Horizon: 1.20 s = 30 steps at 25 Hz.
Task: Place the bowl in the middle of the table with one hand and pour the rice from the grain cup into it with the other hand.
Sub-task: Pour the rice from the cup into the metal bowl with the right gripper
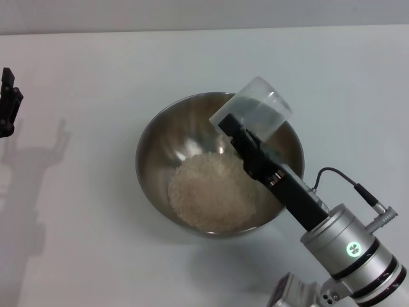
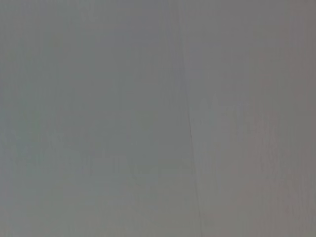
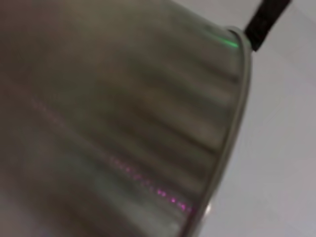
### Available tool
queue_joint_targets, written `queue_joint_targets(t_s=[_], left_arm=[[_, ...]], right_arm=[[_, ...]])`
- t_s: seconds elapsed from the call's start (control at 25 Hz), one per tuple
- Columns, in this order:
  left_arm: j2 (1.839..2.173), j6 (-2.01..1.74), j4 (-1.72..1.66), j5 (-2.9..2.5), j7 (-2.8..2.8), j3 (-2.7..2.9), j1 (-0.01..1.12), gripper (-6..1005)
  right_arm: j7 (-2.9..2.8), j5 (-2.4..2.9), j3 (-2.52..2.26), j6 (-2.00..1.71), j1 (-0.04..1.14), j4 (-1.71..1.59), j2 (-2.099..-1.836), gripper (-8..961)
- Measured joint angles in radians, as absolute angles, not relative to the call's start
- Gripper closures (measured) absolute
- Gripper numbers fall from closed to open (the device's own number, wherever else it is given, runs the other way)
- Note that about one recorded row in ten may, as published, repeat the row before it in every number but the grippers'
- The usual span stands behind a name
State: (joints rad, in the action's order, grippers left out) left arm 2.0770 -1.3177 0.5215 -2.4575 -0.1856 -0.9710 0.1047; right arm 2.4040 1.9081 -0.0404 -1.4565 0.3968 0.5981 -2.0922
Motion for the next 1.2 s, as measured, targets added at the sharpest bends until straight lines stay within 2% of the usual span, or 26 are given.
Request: queue_joint_targets(t_s=[0.76, 1.2], left_arm=[[2.077, -1.316, 0.522, -2.457, -0.186, -0.968, 0.105, 184], [2.077, -1.318, 0.524, -2.457, -0.186, -0.968, 0.107, 184]], right_arm=[[2.589, 1.908, -0.029, -1.416, 0.403, 0.609, -2.092, 940], [2.192, 1.903, 0.033, -1.439, 0.394, 0.656, -2.092, 939]])
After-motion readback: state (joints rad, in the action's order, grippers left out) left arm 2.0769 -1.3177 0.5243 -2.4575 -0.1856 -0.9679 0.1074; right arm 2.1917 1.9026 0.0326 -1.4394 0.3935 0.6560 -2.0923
